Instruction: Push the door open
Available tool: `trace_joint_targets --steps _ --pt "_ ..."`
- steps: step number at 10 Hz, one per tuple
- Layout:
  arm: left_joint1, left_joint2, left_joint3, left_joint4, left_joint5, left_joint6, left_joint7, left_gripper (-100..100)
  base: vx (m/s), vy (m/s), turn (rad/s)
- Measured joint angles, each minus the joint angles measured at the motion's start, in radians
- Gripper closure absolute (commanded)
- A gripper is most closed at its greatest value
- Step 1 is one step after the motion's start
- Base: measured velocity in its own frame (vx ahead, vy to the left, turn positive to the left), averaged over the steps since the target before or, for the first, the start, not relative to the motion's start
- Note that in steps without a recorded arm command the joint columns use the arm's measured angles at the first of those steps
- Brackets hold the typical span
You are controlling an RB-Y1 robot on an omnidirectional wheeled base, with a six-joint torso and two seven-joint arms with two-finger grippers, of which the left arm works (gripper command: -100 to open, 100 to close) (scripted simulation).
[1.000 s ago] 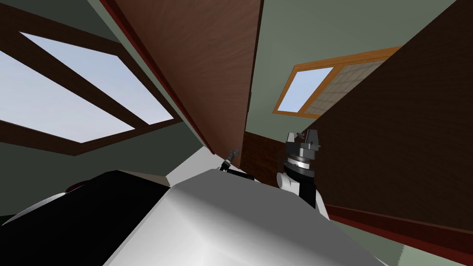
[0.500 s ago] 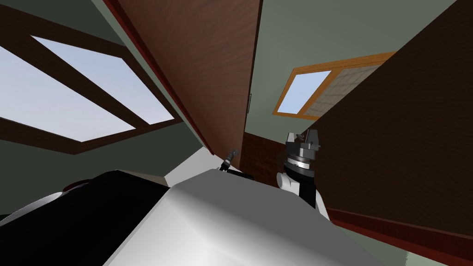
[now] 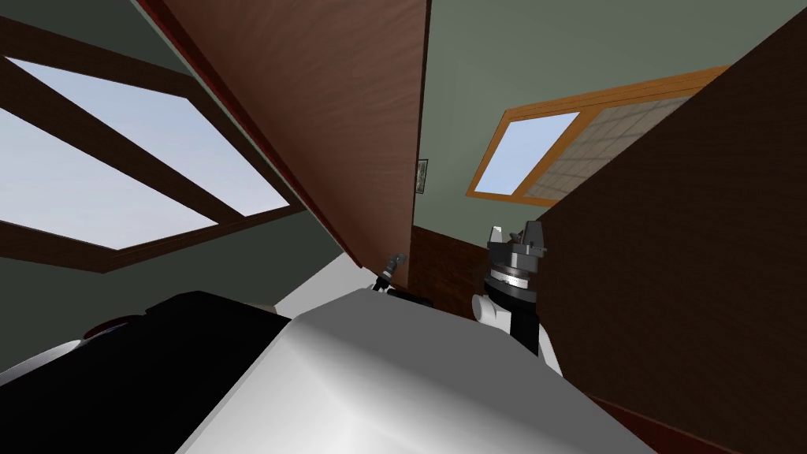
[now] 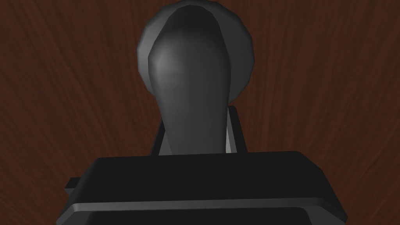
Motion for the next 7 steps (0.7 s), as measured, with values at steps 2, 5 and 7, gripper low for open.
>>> trace_joint_targets --steps 2,5,7 --pt "-0.015 -0.005 0.024 0.014 0.008 -0.001 -0.008 100 0.164 -0.118 0.07" --pt "-0.011 -0.01 0.058 0.012 0.019 0.001 -0.022 100 0.135 -0.095 0.058" --pt "-0.019 -0.008 0.084 0.017 0.028 0.01 -0.024 100 0.149 -0.082 0.064"
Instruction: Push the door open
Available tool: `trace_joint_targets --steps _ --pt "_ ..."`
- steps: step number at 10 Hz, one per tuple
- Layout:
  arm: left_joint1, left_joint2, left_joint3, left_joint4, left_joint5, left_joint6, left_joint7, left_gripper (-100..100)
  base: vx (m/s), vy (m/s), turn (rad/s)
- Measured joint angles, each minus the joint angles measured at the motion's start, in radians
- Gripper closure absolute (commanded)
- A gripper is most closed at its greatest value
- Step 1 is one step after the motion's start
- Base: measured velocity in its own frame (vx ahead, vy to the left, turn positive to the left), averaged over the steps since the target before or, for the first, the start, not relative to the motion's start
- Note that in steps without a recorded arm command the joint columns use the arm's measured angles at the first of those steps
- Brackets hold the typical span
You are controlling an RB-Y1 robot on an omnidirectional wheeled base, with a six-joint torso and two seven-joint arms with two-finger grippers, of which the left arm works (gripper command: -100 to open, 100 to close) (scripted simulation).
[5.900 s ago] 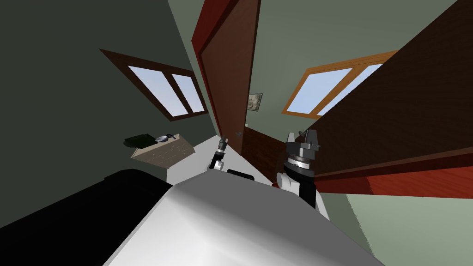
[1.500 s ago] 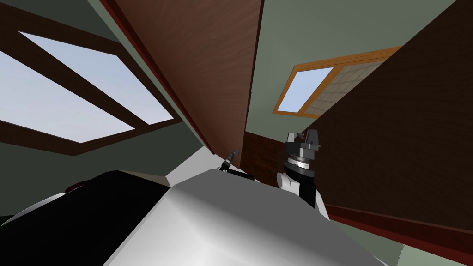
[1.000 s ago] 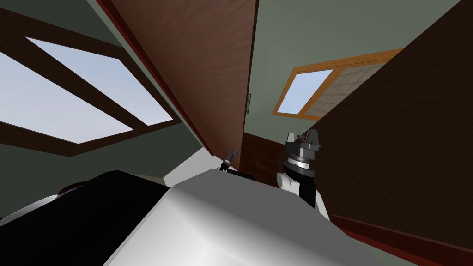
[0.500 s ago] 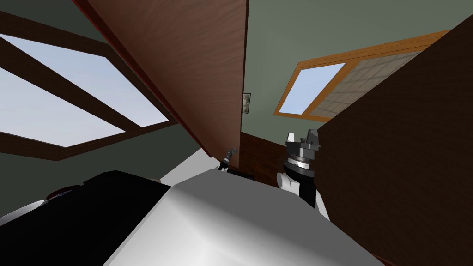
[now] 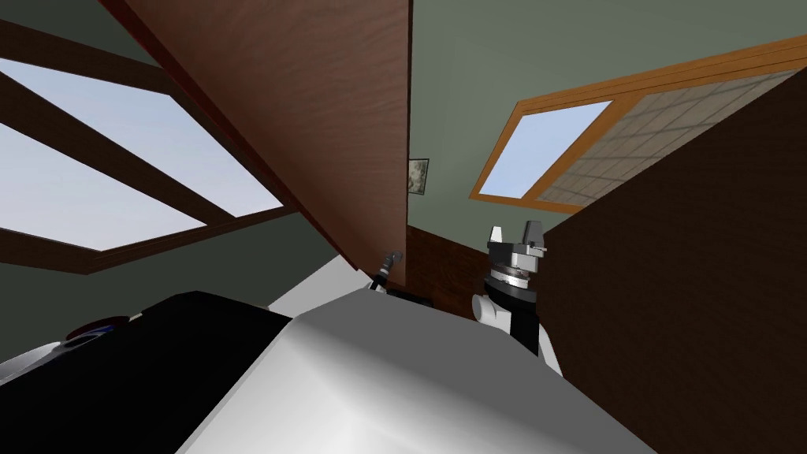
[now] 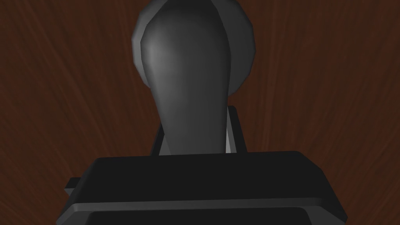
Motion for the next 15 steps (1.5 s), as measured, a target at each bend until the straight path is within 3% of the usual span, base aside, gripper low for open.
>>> trace_joint_targets --steps 2,5,7,12,15 --pt "-0.001 -0.002 0.024 -0.003 0.008 0.005 -0.007 100 0.112 -0.09 0.058" --pt "-0.031 -0.011 0.069 0.042 0.023 -0.009 -0.019 100 0.149 -0.12 0.078" --pt "-0.027 -0.014 0.092 0.037 0.031 -0.003 -0.024 100 0.164 -0.09 0.061" --pt "-0.051 -0.032 0.166 0.062 0.055 -0.009 -0.045 100 0.172 -0.112 0.073" --pt "-0.052 -0.03 0.185 0.068 0.063 -0.008 -0.05 100 0.135 -0.022 0.039"
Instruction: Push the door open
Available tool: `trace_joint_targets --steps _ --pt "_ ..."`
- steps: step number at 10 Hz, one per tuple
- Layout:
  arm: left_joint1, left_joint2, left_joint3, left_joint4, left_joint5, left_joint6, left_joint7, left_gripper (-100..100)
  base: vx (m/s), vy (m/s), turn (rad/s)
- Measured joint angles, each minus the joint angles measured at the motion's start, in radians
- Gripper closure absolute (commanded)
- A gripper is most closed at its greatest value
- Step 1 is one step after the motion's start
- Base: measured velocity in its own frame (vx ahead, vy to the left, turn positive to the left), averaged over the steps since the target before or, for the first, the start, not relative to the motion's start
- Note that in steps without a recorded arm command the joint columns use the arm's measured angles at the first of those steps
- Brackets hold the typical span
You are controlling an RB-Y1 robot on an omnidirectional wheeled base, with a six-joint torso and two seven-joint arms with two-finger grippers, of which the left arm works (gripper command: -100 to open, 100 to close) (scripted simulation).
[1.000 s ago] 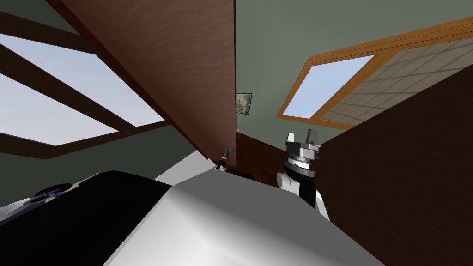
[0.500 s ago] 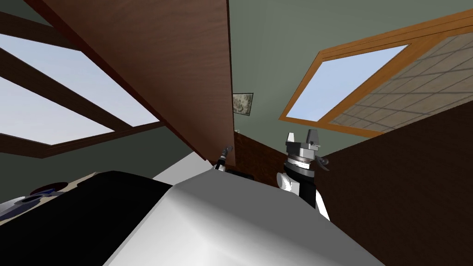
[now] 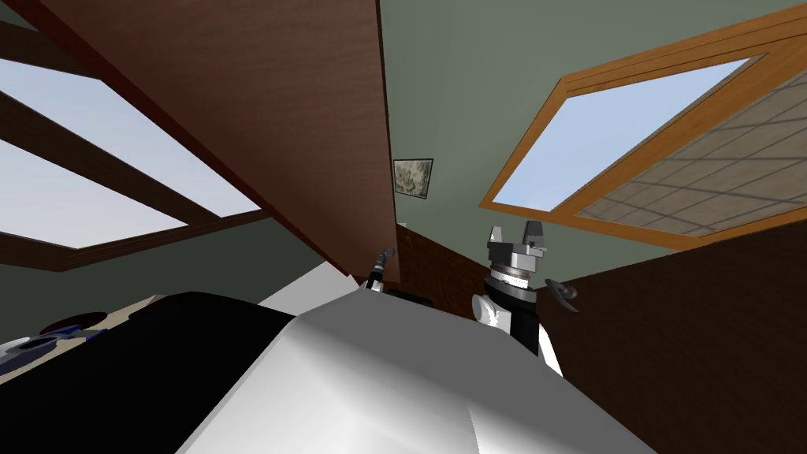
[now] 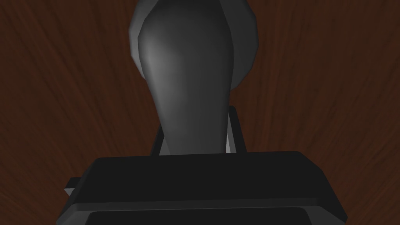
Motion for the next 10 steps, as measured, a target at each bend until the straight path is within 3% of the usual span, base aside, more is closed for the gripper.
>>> trace_joint_targets --steps 3,7,8,10 --pt "0.004 0.011 0.02 0.007 0.011 -0.003 -0.006 100 0.208 -0.055 0.048" --pt "-0.015 0.019 0.064 0.034 0.031 -0.019 -0.022 100 0.196 -0.046 0.052" --pt "-0.004 0.018 0.073 0.006 0.036 -0.001 -0.026 100 0.209 -0.062 0.072" --pt "-0.029 0.03 0.097 0.056 0.049 -0.022 -0.026 100 0.175 -0.035 0.051"
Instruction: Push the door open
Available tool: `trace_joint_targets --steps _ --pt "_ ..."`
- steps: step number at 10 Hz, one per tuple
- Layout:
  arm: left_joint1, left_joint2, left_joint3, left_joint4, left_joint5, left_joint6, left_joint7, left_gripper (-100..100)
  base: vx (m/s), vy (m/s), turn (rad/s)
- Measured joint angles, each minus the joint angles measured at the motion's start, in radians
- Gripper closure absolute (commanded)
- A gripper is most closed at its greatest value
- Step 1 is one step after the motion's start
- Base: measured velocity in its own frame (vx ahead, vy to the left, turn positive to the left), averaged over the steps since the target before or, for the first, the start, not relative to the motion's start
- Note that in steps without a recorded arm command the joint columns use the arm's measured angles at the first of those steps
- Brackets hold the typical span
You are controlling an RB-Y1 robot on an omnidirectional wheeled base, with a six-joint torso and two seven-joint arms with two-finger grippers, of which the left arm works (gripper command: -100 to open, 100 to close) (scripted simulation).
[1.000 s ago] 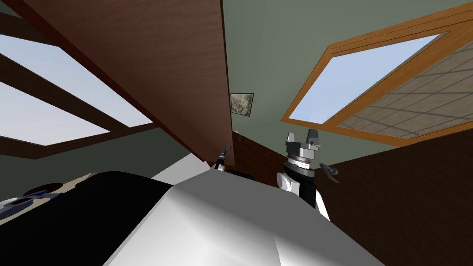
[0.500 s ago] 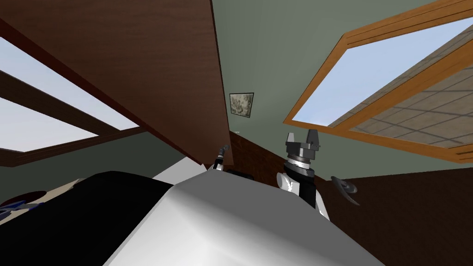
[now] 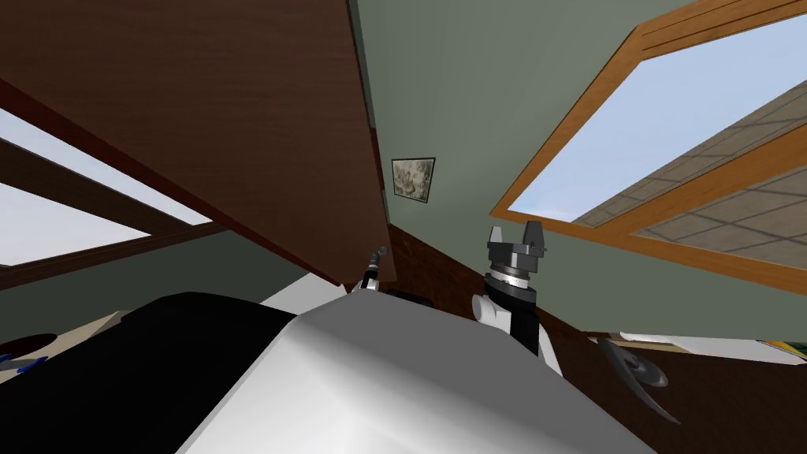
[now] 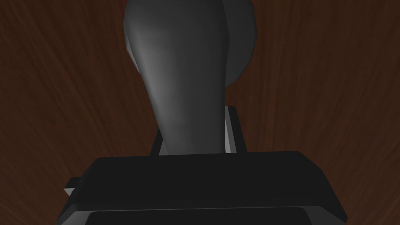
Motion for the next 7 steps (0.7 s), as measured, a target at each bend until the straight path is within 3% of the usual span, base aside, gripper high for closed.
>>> trace_joint_targets --steps 3,5,7 --pt "0.009 -0.004 0.02 -0.017 0.008 -0.001 -0.009 100 0.102 -0.04 0.051" --pt "0.023 -0.008 0.039 -0.035 0.017 0.018 -0.019 100 0.187 -0.061 0.063" --pt "0.021 -0.003 0.066 -0.03 0.03 0.013 -0.022 100 0.202 -0.084 0.083"
